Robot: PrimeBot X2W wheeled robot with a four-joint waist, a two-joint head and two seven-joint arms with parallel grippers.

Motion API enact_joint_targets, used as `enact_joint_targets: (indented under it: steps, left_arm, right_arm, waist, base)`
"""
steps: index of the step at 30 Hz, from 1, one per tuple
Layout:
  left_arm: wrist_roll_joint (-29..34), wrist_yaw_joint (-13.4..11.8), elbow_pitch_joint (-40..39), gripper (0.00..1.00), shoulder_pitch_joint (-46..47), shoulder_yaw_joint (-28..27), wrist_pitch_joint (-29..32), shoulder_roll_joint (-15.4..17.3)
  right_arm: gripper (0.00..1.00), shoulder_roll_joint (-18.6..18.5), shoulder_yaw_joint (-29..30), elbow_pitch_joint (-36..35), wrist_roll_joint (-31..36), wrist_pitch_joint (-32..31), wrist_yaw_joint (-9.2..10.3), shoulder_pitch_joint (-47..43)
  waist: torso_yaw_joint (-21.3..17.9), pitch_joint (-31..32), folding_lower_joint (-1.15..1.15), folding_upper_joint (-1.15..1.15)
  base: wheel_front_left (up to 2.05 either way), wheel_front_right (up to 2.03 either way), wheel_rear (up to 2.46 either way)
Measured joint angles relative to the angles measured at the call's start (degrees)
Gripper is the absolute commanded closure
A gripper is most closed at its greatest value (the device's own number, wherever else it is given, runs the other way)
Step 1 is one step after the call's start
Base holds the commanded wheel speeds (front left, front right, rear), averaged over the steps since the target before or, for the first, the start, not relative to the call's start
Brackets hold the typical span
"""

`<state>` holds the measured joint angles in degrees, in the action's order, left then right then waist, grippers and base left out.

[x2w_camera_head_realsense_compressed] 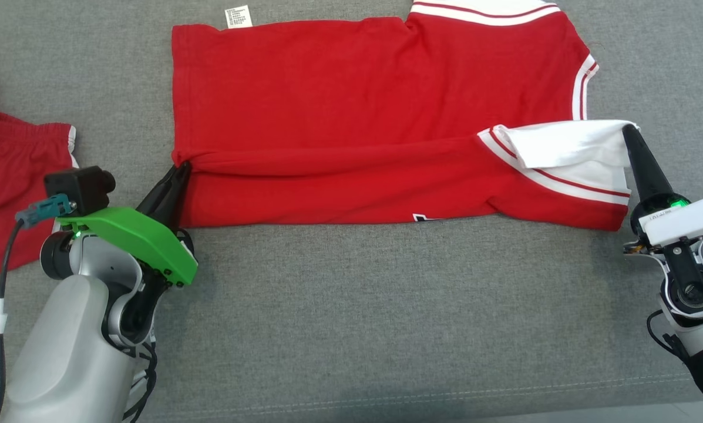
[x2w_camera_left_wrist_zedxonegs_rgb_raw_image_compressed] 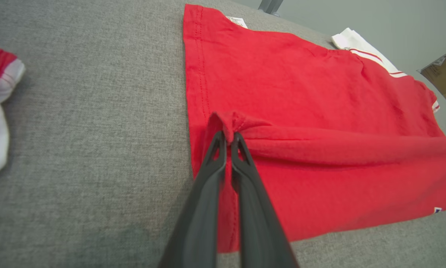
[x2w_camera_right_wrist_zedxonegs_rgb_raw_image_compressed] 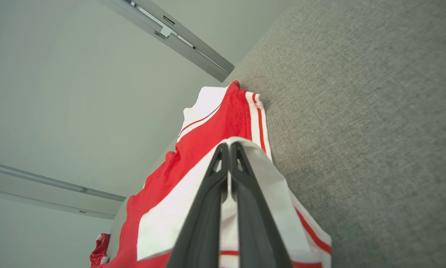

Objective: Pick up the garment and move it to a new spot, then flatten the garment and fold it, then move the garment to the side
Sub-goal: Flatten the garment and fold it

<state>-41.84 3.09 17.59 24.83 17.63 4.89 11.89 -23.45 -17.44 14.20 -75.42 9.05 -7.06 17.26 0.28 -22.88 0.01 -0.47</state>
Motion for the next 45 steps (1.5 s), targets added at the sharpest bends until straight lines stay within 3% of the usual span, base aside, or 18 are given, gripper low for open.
enact_joint_targets:
  steps: [12, 13, 14, 15, 16, 31, 45]
  left_arm:
    - [0.3, 0.9, 3.0, 1.0, 1.7, 0.9, -0.5, -0.2]
    - [0.3, 1.0, 3.3, 1.0, 1.9, 1.0, -0.7, -0.2]
    - [0.3, 1.0, 3.7, 0.78, 2.1, 1.0, -1.0, -0.2]
    - [0.3, 1.0, 3.9, 0.36, 2.3, 1.0, -1.0, -0.3]
    - [0.3, 1.0, 4.1, 0.0, 2.4, 1.0, -1.0, -0.3]
    - [1.3, 1.9, 7.4, 0.0, 3.3, 1.2, -3.7, -0.3]
    - [1.9, 2.0, 9.3, 0.0, 1.8, 1.8, -6.5, -0.3]
  right_arm:
    - [1.0, 1.4, -2.0, 3.8, 0.9, 0.5, 0.0, 3.3]
    - [0.82, 1.5, -2.1, 4.0, 0.9, 0.5, 0.0, 3.5]
    - [0.66, 1.5, -2.2, 4.2, 0.9, 0.6, 0.0, 3.7]
    - [0.49, 1.5, -2.2, 4.4, 0.9, 0.6, 0.0, 3.8]
    - [0.0, 1.6, -2.4, 4.6, 0.9, 0.7, 0.0, 3.8]
    - [0.0, 2.9, -3.6, 5.4, 0.8, 2.7, 0.0, 5.7]
    - [0.0, 0.2, -5.5, 6.8, 2.4, 4.0, 0.0, 2.4]
  waist:
    - [0.6, -0.8, 0.0, 0.0]
    - [0.7, -0.8, 0.0, 0.0]
    - [0.7, -0.9, 0.0, 0.0]
    - [0.7, -0.9, 0.0, 0.0]
    - [0.7, -0.9, 0.0, 0.0]
    - [0.4, 0.6, 0.0, 0.0]
    - [0.2, 4.8, 0.0, 0.0]
  base:
    - [0.0, 0.0, 0.0]
    - [0.0, 0.0, 0.0]
    - [0.0, 0.0, 0.0]
    - [0.0, 0.0, 0.0]
    - [0.0, 0.0, 0.0]
    - [0.0, 0.0, 0.0]
    - [0.0, 0.0, 0.0]
